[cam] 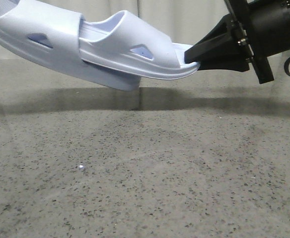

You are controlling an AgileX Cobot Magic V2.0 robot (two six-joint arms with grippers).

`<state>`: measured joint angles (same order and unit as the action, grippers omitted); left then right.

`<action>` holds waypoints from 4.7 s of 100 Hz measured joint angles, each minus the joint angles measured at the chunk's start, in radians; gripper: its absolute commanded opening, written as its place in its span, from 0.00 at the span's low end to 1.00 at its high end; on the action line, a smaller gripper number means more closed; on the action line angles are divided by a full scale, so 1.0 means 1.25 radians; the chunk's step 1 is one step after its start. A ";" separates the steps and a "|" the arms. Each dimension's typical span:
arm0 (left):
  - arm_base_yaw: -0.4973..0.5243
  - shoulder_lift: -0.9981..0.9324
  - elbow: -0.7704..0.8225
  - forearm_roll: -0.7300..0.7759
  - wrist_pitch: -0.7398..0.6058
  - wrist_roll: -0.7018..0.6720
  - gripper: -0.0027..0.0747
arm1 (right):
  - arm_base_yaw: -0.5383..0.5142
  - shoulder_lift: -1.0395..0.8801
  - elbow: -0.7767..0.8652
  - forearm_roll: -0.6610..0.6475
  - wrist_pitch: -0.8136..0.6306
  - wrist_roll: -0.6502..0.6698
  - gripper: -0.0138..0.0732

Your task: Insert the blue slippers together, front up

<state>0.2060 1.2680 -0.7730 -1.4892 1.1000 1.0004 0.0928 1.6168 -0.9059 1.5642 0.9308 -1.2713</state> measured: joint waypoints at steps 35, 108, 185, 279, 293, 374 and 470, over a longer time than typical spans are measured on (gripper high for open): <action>0.057 0.000 0.000 0.033 0.066 0.000 0.05 | -0.200 -0.021 0.000 -0.071 0.194 0.020 0.26; -0.043 0.095 0.007 0.057 -0.105 0.107 0.22 | -0.323 -0.157 0.000 -0.151 0.202 0.058 0.26; 0.037 0.000 -0.134 0.188 -0.063 0.137 0.16 | -0.323 -0.173 0.000 -0.182 0.202 0.066 0.06; -0.327 -0.415 0.137 0.237 -0.690 0.146 0.05 | 0.221 -0.574 0.304 -0.158 -0.606 0.065 0.07; -0.327 -0.485 0.217 0.174 -0.729 0.186 0.05 | 0.251 -0.643 0.398 -0.151 -0.661 0.065 0.07; -0.327 -0.696 0.417 -0.159 -0.781 0.443 0.05 | 0.268 -0.881 0.579 -0.075 -0.745 0.064 0.07; -0.261 -0.764 0.433 0.482 -0.761 -0.150 0.05 | 0.268 -0.881 0.579 -0.073 -0.745 0.064 0.07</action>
<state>-0.1200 0.3135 -0.2321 -0.8872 0.1484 0.8126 0.4283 0.5161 -0.1817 1.4723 0.0000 -1.1915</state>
